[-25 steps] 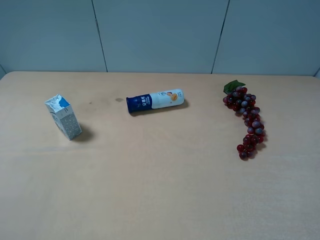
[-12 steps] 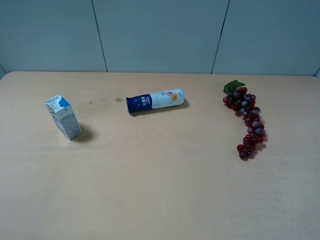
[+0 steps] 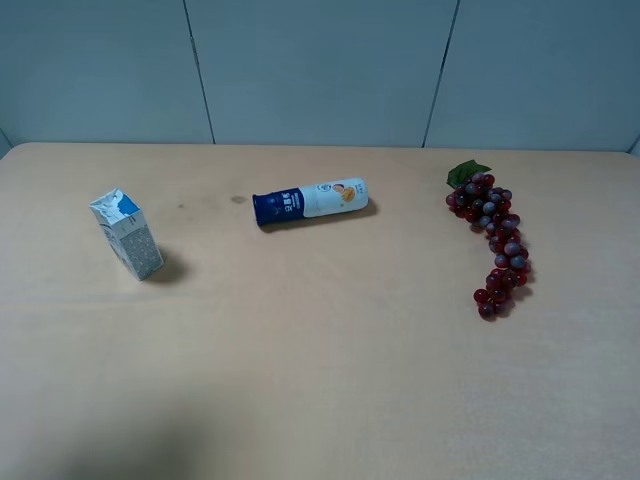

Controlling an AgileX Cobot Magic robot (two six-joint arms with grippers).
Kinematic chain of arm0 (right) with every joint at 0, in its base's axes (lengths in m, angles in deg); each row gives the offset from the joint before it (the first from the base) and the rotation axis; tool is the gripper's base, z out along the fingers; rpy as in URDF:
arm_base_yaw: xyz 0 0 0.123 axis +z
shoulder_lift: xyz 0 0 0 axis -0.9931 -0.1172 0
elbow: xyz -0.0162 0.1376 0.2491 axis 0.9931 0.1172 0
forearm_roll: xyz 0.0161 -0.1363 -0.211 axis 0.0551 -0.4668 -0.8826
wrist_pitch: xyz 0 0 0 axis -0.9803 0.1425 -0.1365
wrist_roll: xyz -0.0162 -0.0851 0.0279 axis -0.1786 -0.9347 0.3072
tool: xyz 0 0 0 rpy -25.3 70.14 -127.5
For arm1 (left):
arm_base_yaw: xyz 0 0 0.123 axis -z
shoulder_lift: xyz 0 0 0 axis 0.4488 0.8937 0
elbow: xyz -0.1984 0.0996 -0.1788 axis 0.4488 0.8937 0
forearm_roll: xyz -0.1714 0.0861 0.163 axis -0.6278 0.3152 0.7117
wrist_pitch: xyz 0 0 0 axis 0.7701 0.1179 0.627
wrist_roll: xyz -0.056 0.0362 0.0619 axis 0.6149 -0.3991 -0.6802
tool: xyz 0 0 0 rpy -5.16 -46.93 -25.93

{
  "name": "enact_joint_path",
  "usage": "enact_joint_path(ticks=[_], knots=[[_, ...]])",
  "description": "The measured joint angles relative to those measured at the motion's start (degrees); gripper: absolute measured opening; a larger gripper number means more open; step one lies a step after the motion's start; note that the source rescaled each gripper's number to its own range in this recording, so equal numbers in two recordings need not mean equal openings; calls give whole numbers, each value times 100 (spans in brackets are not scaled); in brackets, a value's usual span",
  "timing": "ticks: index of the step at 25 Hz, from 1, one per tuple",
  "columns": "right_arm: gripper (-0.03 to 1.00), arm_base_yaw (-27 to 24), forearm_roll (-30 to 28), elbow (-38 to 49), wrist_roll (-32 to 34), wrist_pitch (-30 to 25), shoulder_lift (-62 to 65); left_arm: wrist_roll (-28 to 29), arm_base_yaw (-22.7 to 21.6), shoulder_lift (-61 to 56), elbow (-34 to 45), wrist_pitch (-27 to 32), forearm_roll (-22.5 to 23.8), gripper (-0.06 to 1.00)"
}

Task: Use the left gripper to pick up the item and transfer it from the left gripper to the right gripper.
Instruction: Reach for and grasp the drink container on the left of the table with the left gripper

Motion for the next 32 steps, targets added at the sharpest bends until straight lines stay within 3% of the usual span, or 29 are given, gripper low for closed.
enact_joint_path(ticks=[14,19,25,32], knots=[[100,0,0,0,0,0,0,691,48,2141,-42,-1125,-654,95],[100,0,0,0,0,0,0,1476,466,2718,-493,-1262,-213,95],[100,0,0,0,0,0,0,2882,1130,3438,-1026,-1303,537,95],[100,0,0,0,0,0,0,3646,1545,4285,-1604,-1340,691,95]])
